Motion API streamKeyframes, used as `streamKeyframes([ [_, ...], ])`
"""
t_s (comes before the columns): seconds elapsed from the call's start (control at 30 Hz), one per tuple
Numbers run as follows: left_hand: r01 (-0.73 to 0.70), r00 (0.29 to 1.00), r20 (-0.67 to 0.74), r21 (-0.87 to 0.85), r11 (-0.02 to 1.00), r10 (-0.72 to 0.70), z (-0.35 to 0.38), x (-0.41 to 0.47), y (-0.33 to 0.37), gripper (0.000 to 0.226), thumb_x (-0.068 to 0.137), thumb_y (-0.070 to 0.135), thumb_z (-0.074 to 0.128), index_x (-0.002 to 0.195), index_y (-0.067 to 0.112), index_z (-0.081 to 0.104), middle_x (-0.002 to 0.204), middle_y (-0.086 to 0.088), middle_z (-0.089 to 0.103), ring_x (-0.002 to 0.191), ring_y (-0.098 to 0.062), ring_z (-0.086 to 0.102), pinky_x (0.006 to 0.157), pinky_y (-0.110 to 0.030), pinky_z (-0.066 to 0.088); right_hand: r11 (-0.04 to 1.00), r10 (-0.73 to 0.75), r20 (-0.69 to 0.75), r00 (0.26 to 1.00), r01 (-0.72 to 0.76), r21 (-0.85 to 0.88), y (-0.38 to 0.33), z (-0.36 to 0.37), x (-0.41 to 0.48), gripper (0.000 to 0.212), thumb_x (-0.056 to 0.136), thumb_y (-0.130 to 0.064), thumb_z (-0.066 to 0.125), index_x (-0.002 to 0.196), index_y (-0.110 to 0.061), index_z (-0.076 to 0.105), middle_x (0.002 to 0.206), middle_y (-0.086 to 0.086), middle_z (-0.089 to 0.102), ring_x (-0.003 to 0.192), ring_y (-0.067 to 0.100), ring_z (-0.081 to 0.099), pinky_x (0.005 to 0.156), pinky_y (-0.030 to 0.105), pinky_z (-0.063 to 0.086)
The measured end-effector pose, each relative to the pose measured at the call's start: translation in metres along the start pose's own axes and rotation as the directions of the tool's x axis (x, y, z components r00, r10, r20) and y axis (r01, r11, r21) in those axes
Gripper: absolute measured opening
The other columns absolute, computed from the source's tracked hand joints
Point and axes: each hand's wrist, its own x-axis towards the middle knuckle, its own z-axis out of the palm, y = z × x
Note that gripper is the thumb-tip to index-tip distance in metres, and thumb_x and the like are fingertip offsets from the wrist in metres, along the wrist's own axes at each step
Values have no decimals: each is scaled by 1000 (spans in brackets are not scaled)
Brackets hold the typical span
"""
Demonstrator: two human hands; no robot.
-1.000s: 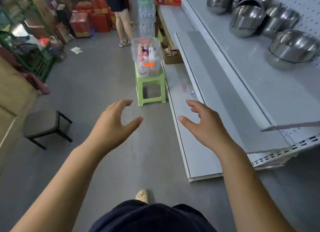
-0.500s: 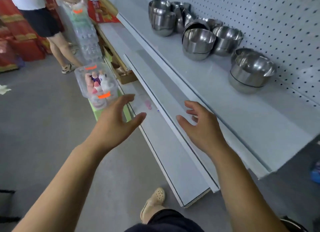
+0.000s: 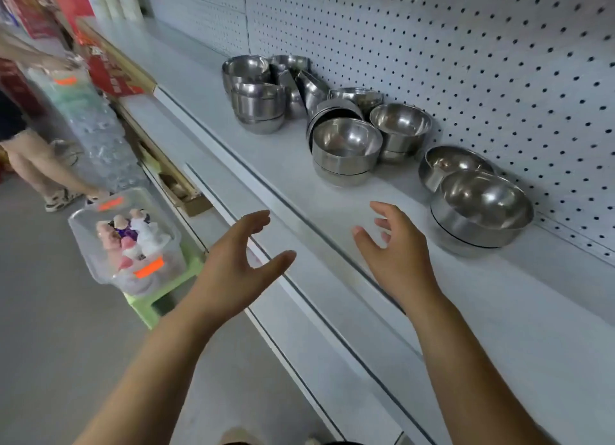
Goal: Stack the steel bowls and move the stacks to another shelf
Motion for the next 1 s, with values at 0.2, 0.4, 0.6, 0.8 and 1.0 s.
streamKeyframes([
  [0.2, -96, 991, 98, 13, 995, 95, 10, 77, -12, 87, 80, 57, 75, 154, 32, 34, 154, 12, 43, 135, -6, 44, 112, -34, 41, 1000, 5, -84, 996, -5, 2, -12, 10, 40, 54, 97, -40, 68, 146, -27, 50, 138, -12, 51, 127, 2, 48, 106, 25, 40],
  [0.4, -170, 958, 232, -24, 985, 171, 31, 164, -23, 104, 78, 53, 81, 158, 27, 21, 162, 5, 29, 145, -15, 37, 115, -41, 41, 999, 7, -172, 985, -13, -30, -29, 30, 75, 60, 92, -48, 72, 145, -32, 51, 150, -13, 48, 135, 1, 44, 110, 23, 36],
  [0.6, -345, 915, 200, -61, 937, 350, 56, 230, -34, 116, 67, 50, 89, 157, 25, 20, 165, -11, 8, 154, -28, 14, 116, -47, 37, 993, 45, -247, 968, -70, -92, -42, 40, 95, 64, 88, -49, 76, 145, -29, 54, 148, -11, 48, 134, 3, 44, 113, 28, 37],
  [0.8, -440, 856, 183, -231, 868, 483, 64, 256, -50, 121, 62, 64, 85, 156, 23, 21, 157, -6, 26, 144, -27, 37, 109, -50, 47, 982, 61, -313, 948, -114, -152, -47, 59, 106, 67, 78, -46, 87, 137, -25, 61, 130, -16, 54, 119, -5, 47, 89, -3, 31],
  [1.0, -426, 860, 177, -265, 865, 478, 68, 258, -54, 114, 65, 64, 84, 154, 25, 24, 157, -1, 28, 137, -20, 45, 101, -50, 53, 982, 87, -486, 870, -159, -107, -43, 80, 112, 39, 81, -41, 85, 109, -24, 65, 107, -16, 66, 101, -10, 56, 83, 5, 39],
])
